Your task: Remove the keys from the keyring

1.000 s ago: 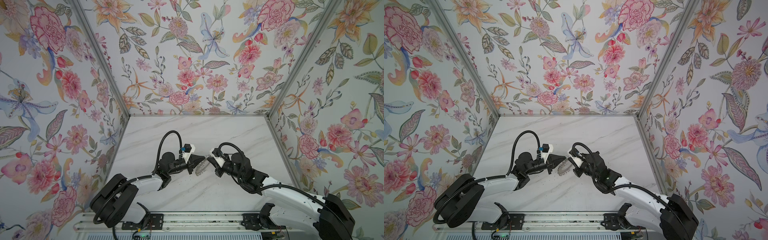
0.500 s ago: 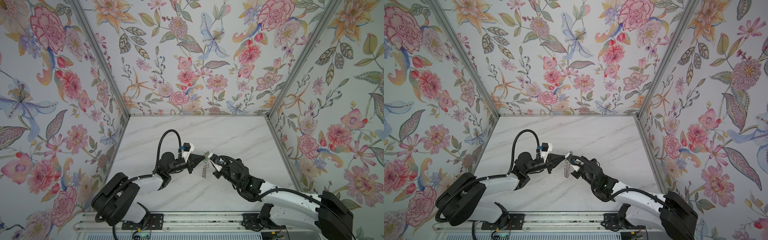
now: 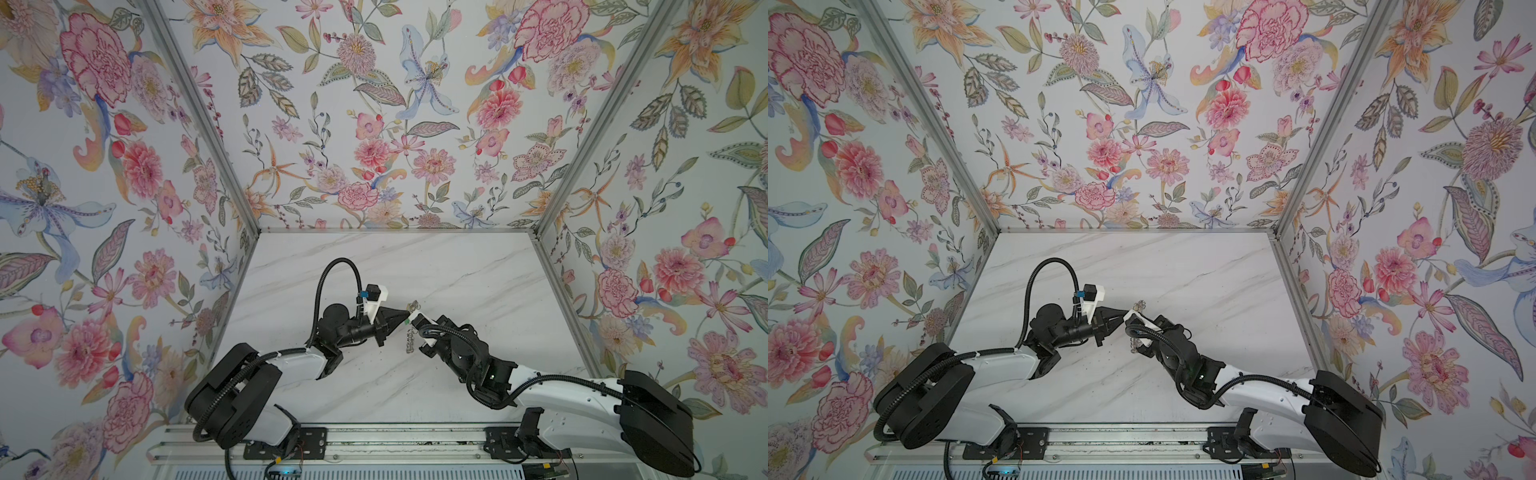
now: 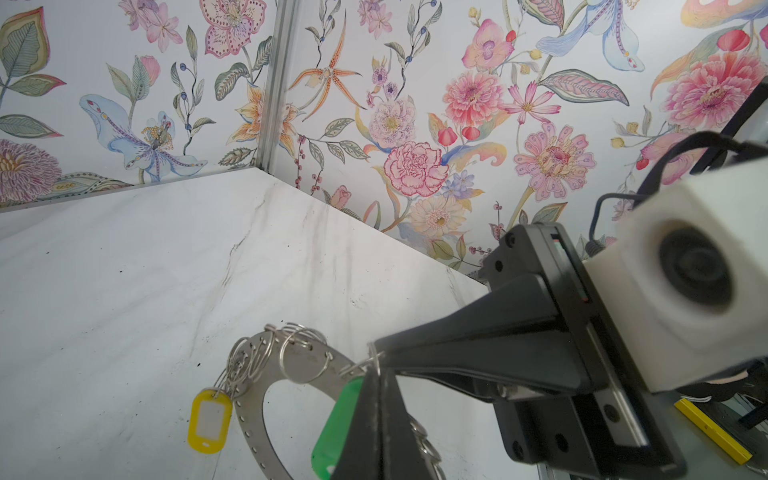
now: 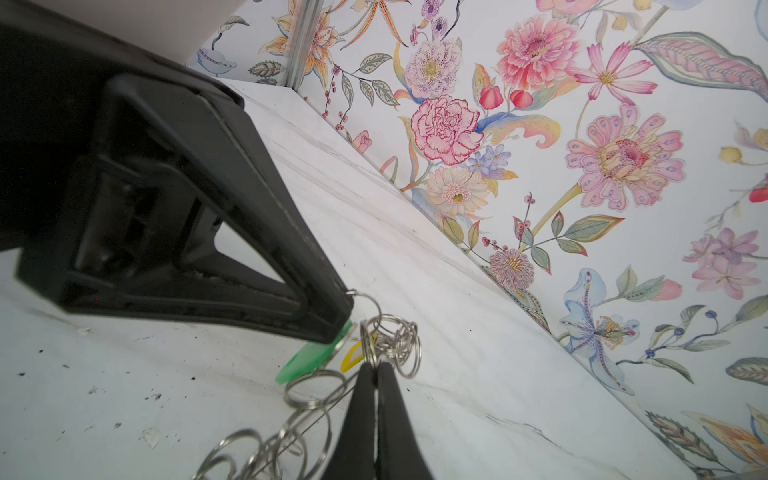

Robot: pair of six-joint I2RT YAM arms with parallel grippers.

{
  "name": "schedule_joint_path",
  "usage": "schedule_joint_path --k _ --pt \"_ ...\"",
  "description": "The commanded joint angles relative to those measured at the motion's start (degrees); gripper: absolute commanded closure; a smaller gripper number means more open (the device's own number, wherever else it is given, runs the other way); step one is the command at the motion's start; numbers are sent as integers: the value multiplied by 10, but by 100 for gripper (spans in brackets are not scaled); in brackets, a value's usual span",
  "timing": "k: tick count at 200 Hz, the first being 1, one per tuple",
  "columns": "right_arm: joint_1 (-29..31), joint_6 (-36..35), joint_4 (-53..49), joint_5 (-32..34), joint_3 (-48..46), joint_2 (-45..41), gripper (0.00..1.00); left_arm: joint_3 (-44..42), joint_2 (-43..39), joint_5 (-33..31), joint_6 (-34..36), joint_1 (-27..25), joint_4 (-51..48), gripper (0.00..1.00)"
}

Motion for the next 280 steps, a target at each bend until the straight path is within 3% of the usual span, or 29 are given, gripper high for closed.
schedule_joint_path --k 1,109,160,199,254,280 --pt "1 -31 40 79 -17 4 100 17 -2 18 -18 11 44 100" --pt "15 -54 131 135 -44 17 100 34 -1 18 -61 18 25 100" --pt "18 -38 184 142 -58 17 100 40 29 38 -117 25 62 100" --pt "13 -20 251 141 -73 24 100 42 81 67 -196 31 150 100" --pt "1 -12 299 140 -74 35 100 42 174 87 -353 45 347 100" --pt "-9 -8 319 142 -80 37 100 47 205 86 -398 46 378 100"
